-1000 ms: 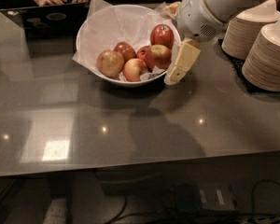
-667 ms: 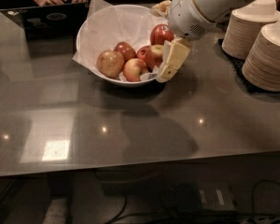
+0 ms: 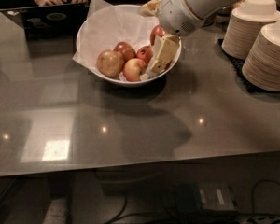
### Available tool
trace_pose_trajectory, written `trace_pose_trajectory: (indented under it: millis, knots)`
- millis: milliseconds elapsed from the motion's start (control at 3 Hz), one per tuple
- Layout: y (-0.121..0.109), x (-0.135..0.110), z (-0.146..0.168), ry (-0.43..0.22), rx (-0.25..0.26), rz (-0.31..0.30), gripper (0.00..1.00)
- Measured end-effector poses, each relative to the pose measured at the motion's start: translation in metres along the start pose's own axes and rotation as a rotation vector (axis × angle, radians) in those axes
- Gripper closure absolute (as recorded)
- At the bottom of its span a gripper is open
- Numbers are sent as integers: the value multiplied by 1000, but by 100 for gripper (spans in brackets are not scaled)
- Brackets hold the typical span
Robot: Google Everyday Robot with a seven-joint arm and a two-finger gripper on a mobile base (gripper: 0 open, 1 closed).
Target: Pick apple from white bowl
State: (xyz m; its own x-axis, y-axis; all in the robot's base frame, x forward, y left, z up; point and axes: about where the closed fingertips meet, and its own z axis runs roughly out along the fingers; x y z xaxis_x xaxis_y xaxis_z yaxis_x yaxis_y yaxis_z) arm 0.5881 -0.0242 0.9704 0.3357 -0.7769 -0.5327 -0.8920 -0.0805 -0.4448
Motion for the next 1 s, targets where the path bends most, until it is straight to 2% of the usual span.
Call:
trace_pose_trajectory:
  millis: [333,1000]
  knots:
    - [-9,-2,11,-37,-10,-22,9]
    - [-27,-10,40,-109,-43,-84,28]
